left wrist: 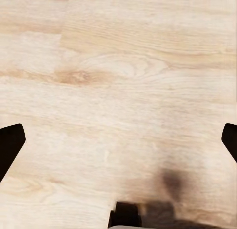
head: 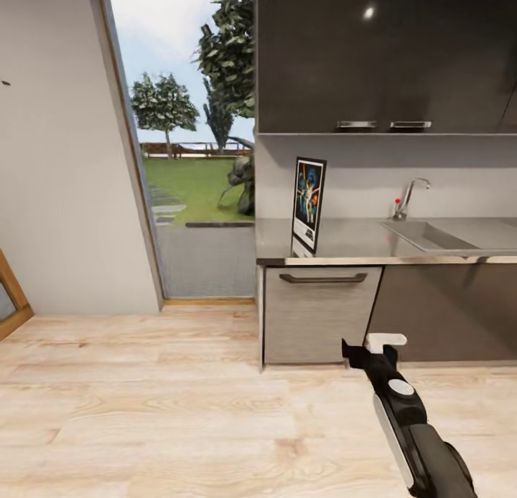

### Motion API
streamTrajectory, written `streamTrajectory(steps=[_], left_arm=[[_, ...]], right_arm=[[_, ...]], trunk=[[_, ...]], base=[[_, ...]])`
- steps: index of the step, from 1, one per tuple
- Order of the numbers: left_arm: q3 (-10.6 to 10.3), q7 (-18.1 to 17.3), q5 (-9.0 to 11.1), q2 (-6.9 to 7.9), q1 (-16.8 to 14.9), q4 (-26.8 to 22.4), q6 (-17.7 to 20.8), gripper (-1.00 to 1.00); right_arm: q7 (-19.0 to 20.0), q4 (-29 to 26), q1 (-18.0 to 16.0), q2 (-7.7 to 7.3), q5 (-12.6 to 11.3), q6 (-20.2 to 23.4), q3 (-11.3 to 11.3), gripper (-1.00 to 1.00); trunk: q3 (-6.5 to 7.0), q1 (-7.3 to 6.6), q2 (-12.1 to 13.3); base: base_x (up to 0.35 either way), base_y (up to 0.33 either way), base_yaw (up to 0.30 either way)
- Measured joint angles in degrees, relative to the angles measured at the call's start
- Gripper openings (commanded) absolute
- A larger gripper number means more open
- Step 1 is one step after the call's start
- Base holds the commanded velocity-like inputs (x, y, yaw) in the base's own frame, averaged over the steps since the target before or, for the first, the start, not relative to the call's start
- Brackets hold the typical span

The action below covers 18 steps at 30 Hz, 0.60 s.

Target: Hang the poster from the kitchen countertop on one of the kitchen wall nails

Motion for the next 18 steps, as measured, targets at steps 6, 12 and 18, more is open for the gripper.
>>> streamTrajectory(steps=[6,12,18], left_arm=[[0.0,0.0,0.0,0.11,0.0,0.0,0.0,1.00],[0.0,0.0,0.0,0.12,0.0,0.0,0.0,1.00],[0.0,0.0,0.0,0.13,0.0,0.0,0.0,1.00]], right_arm=[[-0.2,-0.4,-8.9,2.47,-0.2,4.2,0.1,1.00],[-1.1,-0.2,-14.6,3.93,-0.2,5.0,0.1,1.00],[-4.1,-0.3,-16.0,4.24,-0.4,5.2,0.2,1.00]], trunk=[[0.00,0.00,0.0],[-0.01,0.00,0.0],[-0.01,0.00,0.0]], base=[[0.321,0.176,0.000],[0.314,0.193,0.000],[0.316,0.171,0.000]])
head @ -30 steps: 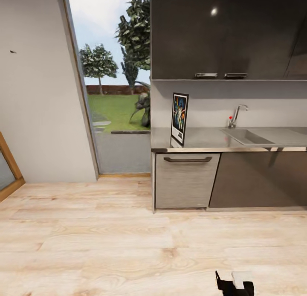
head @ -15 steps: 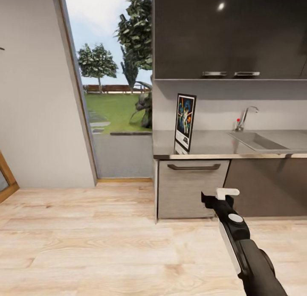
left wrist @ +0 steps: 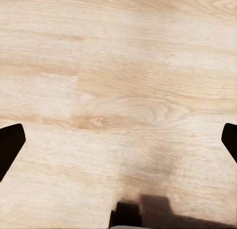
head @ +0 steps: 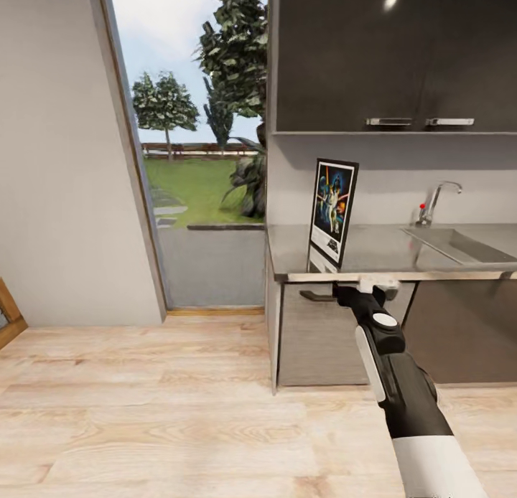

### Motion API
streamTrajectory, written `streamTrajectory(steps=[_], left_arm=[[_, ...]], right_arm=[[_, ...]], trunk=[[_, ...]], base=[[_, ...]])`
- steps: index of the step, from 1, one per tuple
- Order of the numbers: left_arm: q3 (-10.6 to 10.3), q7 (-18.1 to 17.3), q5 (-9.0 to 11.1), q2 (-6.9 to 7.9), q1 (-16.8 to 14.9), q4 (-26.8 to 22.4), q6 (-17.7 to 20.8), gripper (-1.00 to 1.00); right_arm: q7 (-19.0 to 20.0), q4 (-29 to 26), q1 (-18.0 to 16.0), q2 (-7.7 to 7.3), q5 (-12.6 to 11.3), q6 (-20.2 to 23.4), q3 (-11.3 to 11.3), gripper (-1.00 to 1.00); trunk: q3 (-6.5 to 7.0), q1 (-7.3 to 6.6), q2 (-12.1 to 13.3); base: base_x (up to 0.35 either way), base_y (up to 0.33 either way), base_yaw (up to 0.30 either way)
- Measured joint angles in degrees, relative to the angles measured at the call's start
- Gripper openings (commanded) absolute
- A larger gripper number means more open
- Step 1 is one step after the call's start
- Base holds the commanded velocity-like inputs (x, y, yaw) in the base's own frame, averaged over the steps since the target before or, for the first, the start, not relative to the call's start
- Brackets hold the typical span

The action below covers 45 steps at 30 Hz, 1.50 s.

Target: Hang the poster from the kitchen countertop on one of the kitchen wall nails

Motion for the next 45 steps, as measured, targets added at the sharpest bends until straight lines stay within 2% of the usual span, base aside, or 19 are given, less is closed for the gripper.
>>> streamTrajectory(steps=[11,19,45], left_arm=[[0.0,0.0,0.0,0.00,0.0,0.0,0.0,1.00],[0.0,0.0,0.0,0.01,0.0,0.0,0.0,1.00],[0.0,0.2,-0.1,0.00,0.0,0.0,0.1,1.00]], right_arm=[[-0.5,-0.1,-0.2,0.02,0.0,-0.1,-0.1,1.00],[-0.5,-0.1,-0.2,0.02,0.0,-0.1,-0.1,1.00],[-0.3,0.0,-0.1,0.02,0.0,-0.2,0.0,1.00]], trunk=[[0.00,0.00,0.0],[0.00,0.00,0.0],[0.00,0.03,0.0]], base=[[0.334,0.047,0.000],[0.306,-0.086,0.000],[0.067,-0.066,0.000]])
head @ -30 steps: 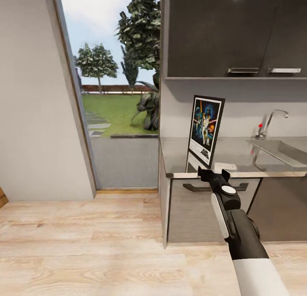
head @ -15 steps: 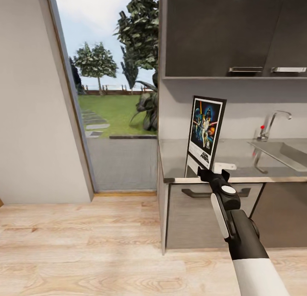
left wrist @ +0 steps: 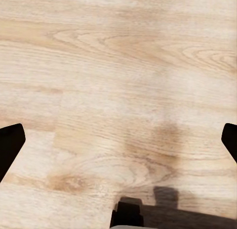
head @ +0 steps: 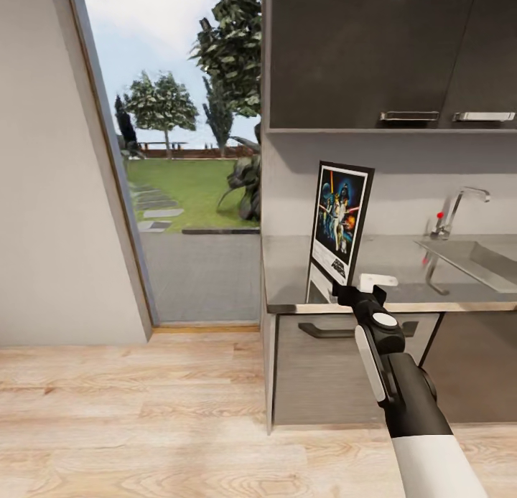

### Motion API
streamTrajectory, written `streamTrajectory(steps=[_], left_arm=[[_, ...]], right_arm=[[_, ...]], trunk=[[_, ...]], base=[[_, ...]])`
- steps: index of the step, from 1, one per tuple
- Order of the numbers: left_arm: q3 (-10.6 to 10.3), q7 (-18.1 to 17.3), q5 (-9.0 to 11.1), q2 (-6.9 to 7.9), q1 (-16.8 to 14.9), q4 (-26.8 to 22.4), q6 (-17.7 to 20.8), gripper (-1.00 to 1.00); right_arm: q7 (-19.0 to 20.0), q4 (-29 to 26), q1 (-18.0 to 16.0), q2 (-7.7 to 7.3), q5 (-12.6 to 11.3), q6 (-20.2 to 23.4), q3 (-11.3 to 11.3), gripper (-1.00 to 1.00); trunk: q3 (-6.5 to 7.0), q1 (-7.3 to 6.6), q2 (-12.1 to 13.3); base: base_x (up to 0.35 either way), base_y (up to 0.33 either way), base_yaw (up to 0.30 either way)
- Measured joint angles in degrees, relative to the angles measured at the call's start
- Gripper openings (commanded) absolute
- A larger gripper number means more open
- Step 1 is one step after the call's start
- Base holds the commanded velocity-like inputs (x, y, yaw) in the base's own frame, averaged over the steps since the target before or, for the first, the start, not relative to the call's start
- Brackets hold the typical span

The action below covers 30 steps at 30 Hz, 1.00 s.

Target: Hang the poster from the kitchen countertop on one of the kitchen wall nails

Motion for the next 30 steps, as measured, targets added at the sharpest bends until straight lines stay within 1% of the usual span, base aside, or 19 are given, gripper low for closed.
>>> streamTrajectory(steps=[13,15,17,19,24,30], left_arm=[[0.0,0.0,0.0,0.00,0.0,0.0,0.0,1.00],[0.0,0.0,0.0,0.00,0.0,0.0,0.0,1.00],[0.0,0.0,0.0,0.00,0.0,0.0,0.0,1.00],[0.0,0.0,0.0,0.00,0.0,0.0,0.0,1.00],[0.0,0.0,0.0,0.00,0.0,0.0,0.0,1.00],[0.0,-0.1,0.0,0.00,0.0,0.0,0.0,1.00]], right_arm=[[0.4,0.1,0.5,-0.02,-0.1,-0.3,-0.1,1.00],[0.4,0.1,0.6,-0.05,-0.1,-0.8,-0.1,1.00],[0.4,0.2,0.6,-0.08,-0.1,-3.1,-0.1,1.00],[0.4,0.6,0.6,-0.08,-0.1,-4.4,-0.1,1.00],[0.5,1.1,0.6,-0.08,-0.1,-4.8,-0.1,1.00],[0.5,1.5,0.7,-0.09,-0.1,-5.0,-0.1,1.00]], trunk=[[0.00,0.00,0.0],[0.00,0.00,0.0],[0.00,0.00,0.0],[0.00,0.00,0.0],[0.00,-0.01,0.0],[0.00,0.00,0.0]], base=[[0.001,-0.001,0.000],[0.000,0.000,0.000],[0.000,-0.021,0.000],[0.049,-0.129,0.000],[0.091,-0.167,0.000],[0.029,-0.048,0.000]])
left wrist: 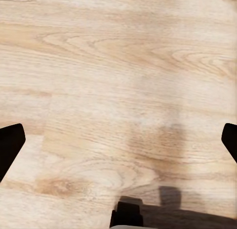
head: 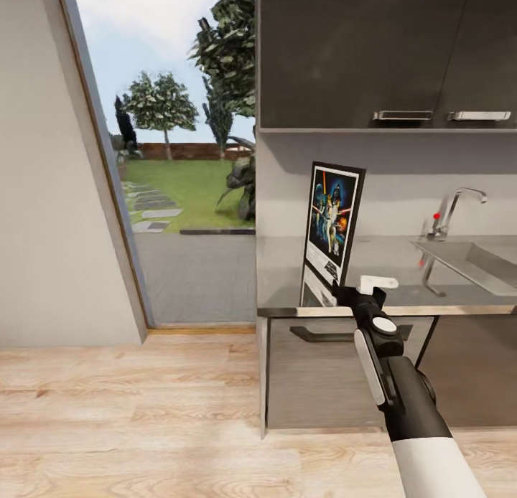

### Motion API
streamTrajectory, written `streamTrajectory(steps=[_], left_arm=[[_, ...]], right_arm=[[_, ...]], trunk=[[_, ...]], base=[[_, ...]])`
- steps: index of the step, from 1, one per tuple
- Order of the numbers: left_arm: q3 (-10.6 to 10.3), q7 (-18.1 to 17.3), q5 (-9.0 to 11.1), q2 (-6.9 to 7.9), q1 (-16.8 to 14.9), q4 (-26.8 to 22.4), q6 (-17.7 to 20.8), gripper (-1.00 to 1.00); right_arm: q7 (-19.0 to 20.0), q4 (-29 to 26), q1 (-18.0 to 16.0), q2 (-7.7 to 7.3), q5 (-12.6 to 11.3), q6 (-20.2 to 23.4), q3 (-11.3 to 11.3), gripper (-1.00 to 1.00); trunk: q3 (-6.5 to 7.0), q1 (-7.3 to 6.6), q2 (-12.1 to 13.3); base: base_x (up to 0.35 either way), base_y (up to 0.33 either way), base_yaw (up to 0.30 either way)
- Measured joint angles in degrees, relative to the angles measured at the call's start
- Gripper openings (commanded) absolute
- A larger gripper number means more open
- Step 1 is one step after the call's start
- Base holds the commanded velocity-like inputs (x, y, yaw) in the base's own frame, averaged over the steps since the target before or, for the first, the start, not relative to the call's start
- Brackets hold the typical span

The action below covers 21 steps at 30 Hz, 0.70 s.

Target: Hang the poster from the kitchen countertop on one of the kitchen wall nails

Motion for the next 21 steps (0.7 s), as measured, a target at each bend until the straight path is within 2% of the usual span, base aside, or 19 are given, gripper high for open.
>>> streamTrajectory(steps=[5,21], left_arm=[[0.0,0.1,0.0,0.00,0.0,0.0,0.0,1.00],[0.0,0.1,0.0,0.00,0.0,0.0,0.0,1.00]], right_arm=[[0.0,1.1,0.0,0.00,0.0,-0.1,0.0,1.00],[0.0,1.9,0.0,0.00,0.0,-0.2,0.0,1.00]], trunk=[[0.00,-0.01,0.0],[0.00,-0.02,0.0]], base=[[0.047,-0.008,0.000],[0.200,-0.001,0.000]])
